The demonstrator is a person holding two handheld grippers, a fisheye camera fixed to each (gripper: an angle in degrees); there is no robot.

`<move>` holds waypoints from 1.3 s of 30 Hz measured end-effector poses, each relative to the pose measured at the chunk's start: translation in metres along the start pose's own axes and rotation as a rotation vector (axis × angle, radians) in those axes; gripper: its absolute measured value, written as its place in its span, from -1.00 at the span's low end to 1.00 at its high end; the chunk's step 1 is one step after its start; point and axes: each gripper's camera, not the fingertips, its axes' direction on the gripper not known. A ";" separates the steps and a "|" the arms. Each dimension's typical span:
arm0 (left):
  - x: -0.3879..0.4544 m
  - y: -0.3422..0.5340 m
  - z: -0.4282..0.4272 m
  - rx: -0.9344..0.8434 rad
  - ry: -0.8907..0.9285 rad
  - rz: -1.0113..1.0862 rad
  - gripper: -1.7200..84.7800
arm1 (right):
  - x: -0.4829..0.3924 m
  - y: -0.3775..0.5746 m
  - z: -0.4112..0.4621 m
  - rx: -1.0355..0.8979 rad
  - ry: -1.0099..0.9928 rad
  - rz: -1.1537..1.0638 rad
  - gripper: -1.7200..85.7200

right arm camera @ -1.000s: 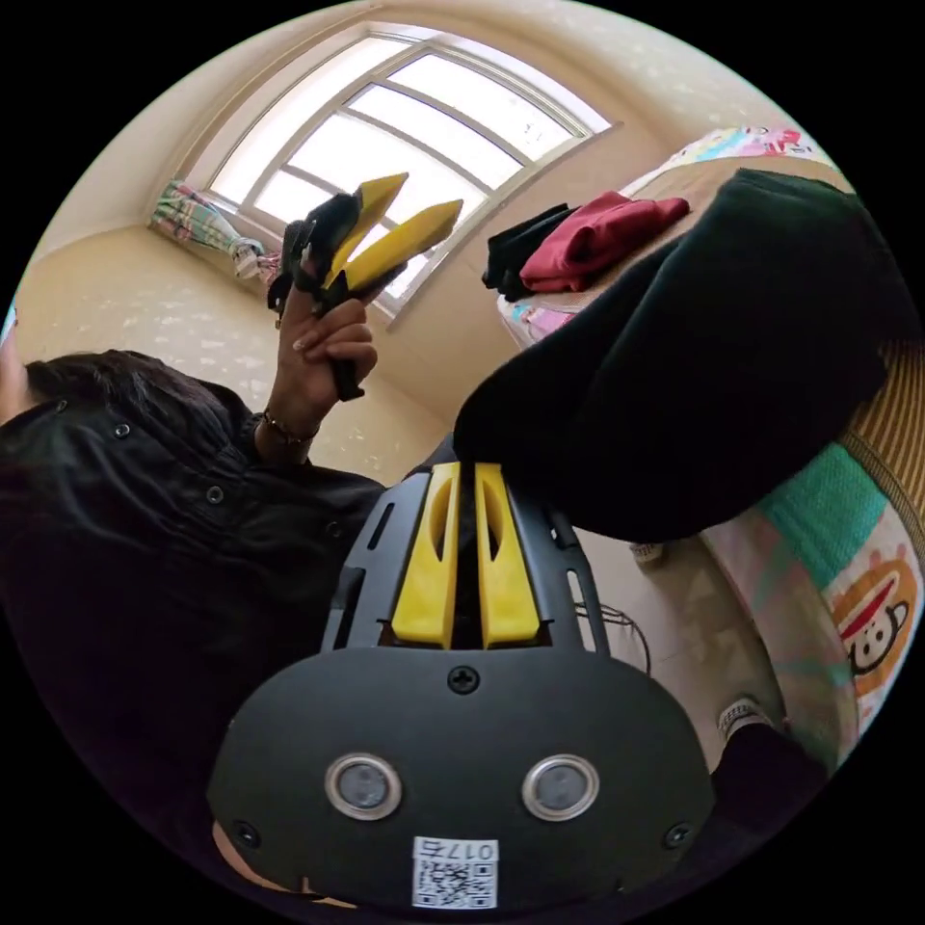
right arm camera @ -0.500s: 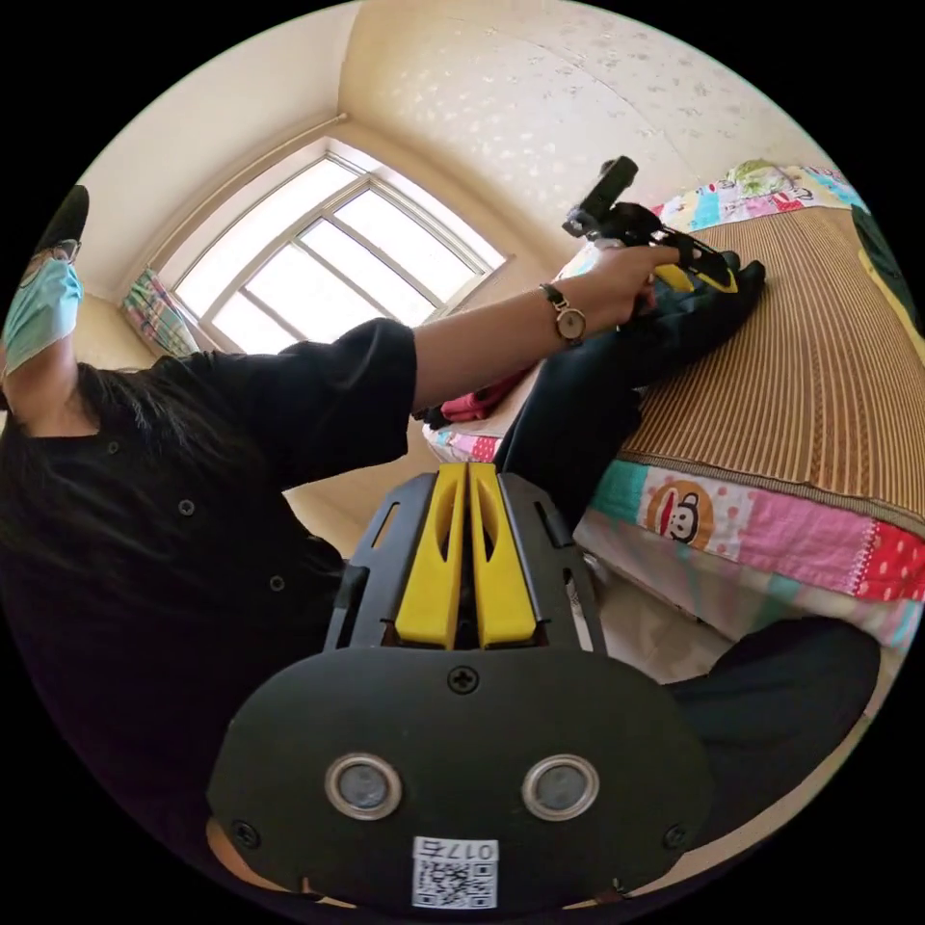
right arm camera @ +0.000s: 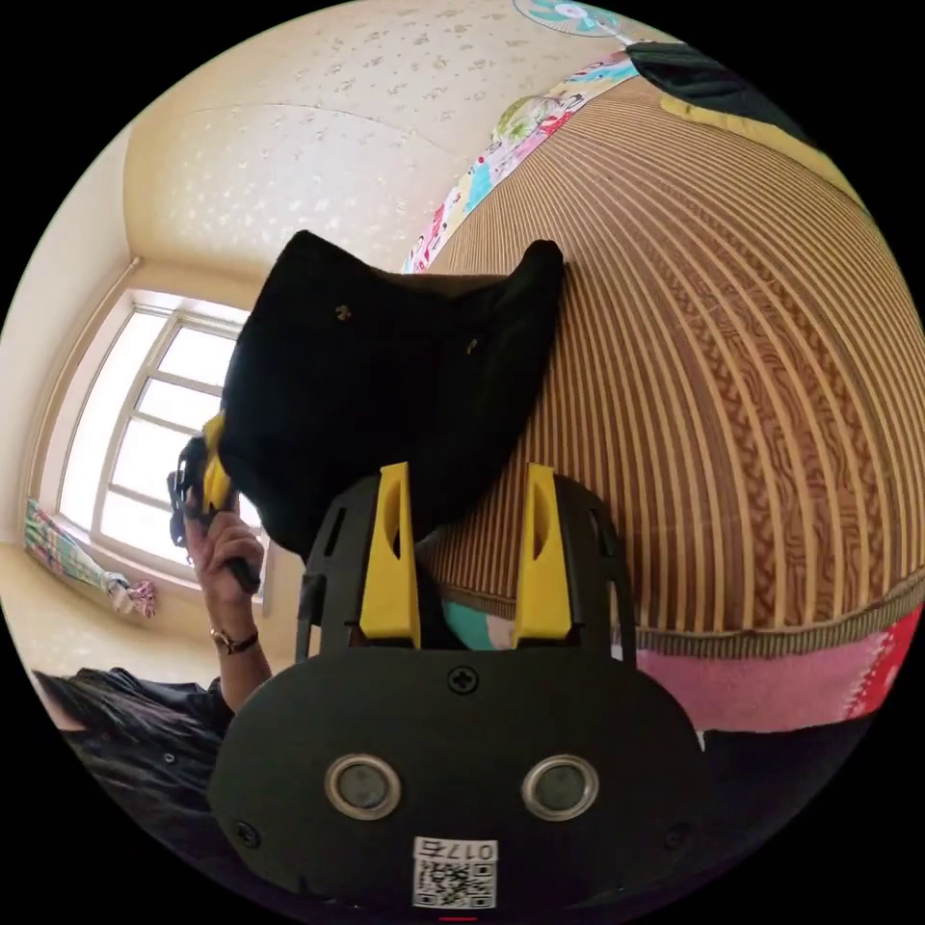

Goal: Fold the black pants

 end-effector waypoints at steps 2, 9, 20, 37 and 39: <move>0.025 0.001 -0.031 0.019 0.027 0.036 -0.87 | -0.008 -0.022 0.047 -0.096 -0.029 0.097 -0.79; 0.127 0.022 -0.194 0.246 -0.086 0.239 -0.89 | -0.148 0.021 -0.041 0.223 -0.288 -0.338 -0.89; 0.243 -0.005 -0.366 0.750 0.091 0.601 -0.89 | -0.356 0.138 -0.220 0.839 -0.038 -0.967 -0.90; 0.014 -0.290 -0.061 -0.137 -0.372 0.129 -0.70 | -0.238 -0.200 0.017 0.097 0.693 -0.600 -0.75; -0.032 -0.218 -0.005 -0.360 -0.236 0.035 -0.68 | -0.157 -0.173 0.049 -0.059 0.734 -0.504 -0.73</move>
